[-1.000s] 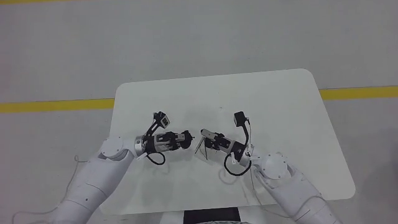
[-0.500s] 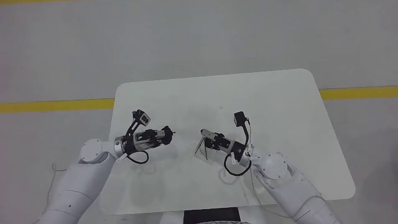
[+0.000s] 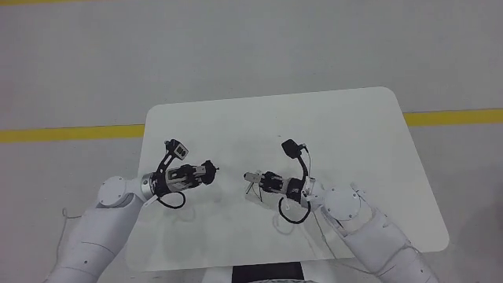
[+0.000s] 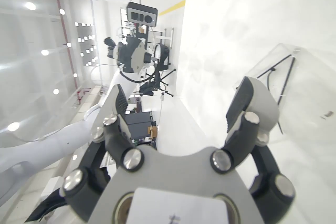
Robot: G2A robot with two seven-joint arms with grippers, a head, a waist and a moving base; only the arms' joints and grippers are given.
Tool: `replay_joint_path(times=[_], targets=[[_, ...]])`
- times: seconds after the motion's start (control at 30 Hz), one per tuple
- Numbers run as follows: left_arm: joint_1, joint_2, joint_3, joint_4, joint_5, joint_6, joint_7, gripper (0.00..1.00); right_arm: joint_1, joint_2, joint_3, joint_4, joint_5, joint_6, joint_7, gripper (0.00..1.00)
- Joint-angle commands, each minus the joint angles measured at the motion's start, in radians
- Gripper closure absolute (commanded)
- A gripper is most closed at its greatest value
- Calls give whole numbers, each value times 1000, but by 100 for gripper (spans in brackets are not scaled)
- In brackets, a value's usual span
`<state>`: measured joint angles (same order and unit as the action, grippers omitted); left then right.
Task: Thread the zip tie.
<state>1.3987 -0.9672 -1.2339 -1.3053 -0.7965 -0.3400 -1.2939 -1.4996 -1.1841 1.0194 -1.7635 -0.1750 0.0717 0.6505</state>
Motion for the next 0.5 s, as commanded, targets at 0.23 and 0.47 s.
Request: replay_joint_path(times=[0.23, 0.47], targets=[[0, 0, 0, 0, 0, 0, 0, 100, 7, 3, -41, -64, -148, 139, 19, 0], [0, 0, 0, 0, 0, 0, 0, 100, 19, 3, -54, -65, -176, 151, 30, 0]])
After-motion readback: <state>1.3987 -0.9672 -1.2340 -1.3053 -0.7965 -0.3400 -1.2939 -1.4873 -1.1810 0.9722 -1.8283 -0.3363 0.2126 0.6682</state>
